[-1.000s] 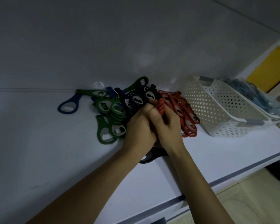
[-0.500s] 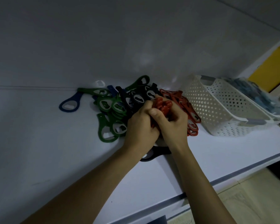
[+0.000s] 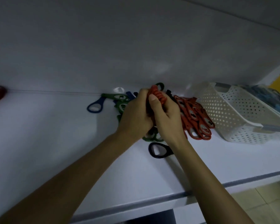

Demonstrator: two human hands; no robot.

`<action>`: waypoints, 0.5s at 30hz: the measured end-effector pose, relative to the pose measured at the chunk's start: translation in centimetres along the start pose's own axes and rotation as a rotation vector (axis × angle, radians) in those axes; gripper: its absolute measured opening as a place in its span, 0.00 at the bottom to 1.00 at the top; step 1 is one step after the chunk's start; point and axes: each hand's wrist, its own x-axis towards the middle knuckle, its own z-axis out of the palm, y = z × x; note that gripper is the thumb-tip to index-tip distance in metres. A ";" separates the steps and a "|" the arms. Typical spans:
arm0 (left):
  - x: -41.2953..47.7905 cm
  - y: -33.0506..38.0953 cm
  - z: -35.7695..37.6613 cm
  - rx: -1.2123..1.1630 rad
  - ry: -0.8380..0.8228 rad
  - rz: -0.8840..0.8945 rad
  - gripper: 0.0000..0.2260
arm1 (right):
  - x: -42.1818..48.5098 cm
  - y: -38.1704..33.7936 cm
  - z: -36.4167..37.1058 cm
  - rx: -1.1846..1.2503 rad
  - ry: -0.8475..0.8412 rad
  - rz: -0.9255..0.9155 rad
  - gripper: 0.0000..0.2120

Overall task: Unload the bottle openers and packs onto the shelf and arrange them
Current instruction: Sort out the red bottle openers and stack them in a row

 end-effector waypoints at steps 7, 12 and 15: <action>-4.9 -2.5 -11.0 0.372 0.208 -0.193 0.12 | 0.5 -5.0 11.6 0.257 -0.256 0.142 0.13; -7.7 -4.7 -16.1 0.078 0.210 -0.284 0.23 | 0.1 -6.2 17.9 0.298 -0.326 0.205 0.15; -8.6 -6.0 -17.9 -0.197 0.122 -0.379 0.23 | -0.7 -5.5 19.2 0.350 -0.332 0.210 0.11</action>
